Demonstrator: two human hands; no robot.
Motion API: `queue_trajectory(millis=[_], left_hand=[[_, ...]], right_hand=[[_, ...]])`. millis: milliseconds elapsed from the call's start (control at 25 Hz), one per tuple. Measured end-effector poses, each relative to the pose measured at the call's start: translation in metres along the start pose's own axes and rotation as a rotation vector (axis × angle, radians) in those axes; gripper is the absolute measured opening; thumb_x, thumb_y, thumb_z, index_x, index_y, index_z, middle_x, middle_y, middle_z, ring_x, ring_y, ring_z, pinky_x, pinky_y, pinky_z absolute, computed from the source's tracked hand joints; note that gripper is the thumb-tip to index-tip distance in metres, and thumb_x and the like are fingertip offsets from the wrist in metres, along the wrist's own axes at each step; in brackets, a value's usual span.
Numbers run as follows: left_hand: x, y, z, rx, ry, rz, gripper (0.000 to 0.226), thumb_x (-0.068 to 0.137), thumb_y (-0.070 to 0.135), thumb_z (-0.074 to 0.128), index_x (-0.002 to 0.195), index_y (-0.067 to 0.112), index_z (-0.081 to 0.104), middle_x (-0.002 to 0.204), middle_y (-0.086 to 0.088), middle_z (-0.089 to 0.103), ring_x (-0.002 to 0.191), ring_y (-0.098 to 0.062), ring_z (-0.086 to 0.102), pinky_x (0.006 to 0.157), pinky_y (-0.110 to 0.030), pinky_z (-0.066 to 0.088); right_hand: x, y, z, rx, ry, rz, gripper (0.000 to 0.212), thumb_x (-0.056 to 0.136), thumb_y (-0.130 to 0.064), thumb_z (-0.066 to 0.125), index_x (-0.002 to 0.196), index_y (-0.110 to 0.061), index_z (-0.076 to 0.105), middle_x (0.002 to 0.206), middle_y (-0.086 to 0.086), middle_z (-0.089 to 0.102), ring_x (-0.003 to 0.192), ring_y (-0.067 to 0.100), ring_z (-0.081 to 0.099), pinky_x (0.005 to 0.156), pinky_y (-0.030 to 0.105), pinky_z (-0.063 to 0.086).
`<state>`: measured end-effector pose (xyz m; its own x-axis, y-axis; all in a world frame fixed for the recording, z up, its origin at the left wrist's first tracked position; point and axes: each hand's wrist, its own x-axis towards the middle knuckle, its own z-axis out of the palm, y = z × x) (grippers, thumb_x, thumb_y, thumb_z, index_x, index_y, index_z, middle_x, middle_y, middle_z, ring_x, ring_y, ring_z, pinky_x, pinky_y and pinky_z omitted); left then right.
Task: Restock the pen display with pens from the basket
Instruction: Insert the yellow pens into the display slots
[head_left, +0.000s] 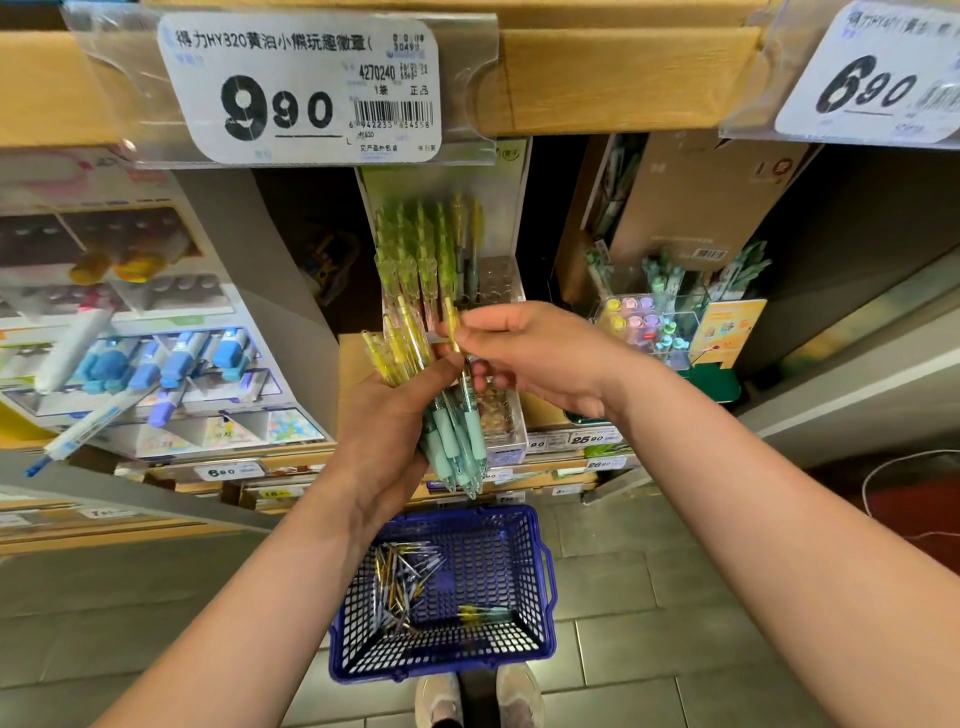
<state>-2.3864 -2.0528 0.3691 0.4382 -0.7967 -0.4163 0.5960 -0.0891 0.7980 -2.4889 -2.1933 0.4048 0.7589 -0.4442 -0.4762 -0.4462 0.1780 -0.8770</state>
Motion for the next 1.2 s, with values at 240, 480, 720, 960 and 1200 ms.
queue_trajectory(millis=[240,480,720,960,1200], left_hand=[[0.0,-0.009,0.003,-0.027,0.032,-0.041,0.027,0.091,0.014,0.073,0.116,0.005,0.07,0.092,-0.01,0.071,0.081,-0.022,0.068,0.071,-0.036,0.059],[-0.003,-0.014,0.002,-0.139,0.034,-0.088,0.035,0.091,0.008,0.071,0.125,0.001,0.064,0.094,-0.016,0.067,0.084,-0.025,0.069,0.077,-0.038,0.06],[-0.003,-0.016,-0.003,-0.158,0.052,-0.079,0.026,0.089,0.009,0.073,0.115,0.006,0.069,0.095,-0.015,0.07,0.087,-0.025,0.072,0.075,-0.037,0.06],[-0.002,-0.015,-0.007,-0.146,0.072,-0.062,0.033,0.09,0.009,0.073,0.12,-0.001,0.065,0.109,-0.014,0.076,0.097,-0.027,0.075,0.077,-0.037,0.061],[-0.002,-0.014,-0.005,-0.119,0.06,-0.064,0.039,0.088,0.011,0.074,0.122,-0.006,0.065,0.116,-0.018,0.074,0.099,-0.025,0.075,0.076,-0.034,0.06]], right_hand=[[-0.006,-0.007,-0.015,0.24,0.248,-0.126,0.011,0.084,-0.012,0.078,0.095,-0.012,0.074,0.081,0.0,0.078,0.077,0.013,0.074,0.073,0.023,0.06],[0.024,-0.044,-0.048,-0.07,0.749,-0.41,0.011,0.093,-0.014,0.071,0.103,-0.015,0.076,0.092,0.0,0.076,0.088,0.019,0.074,0.085,0.035,0.061],[0.046,-0.047,-0.049,-0.264,0.897,-0.541,0.018,0.09,-0.024,0.073,0.105,-0.015,0.077,0.097,0.002,0.078,0.088,0.017,0.074,0.089,0.039,0.057],[0.048,-0.032,-0.043,-0.492,0.915,-0.557,0.019,0.092,-0.024,0.067,0.107,-0.017,0.076,0.102,0.0,0.077,0.093,0.017,0.072,0.089,0.036,0.054],[0.056,-0.03,-0.03,-0.833,0.804,-0.455,0.025,0.096,-0.034,0.056,0.097,-0.018,0.075,0.091,0.001,0.076,0.084,0.022,0.07,0.07,0.028,0.051]])
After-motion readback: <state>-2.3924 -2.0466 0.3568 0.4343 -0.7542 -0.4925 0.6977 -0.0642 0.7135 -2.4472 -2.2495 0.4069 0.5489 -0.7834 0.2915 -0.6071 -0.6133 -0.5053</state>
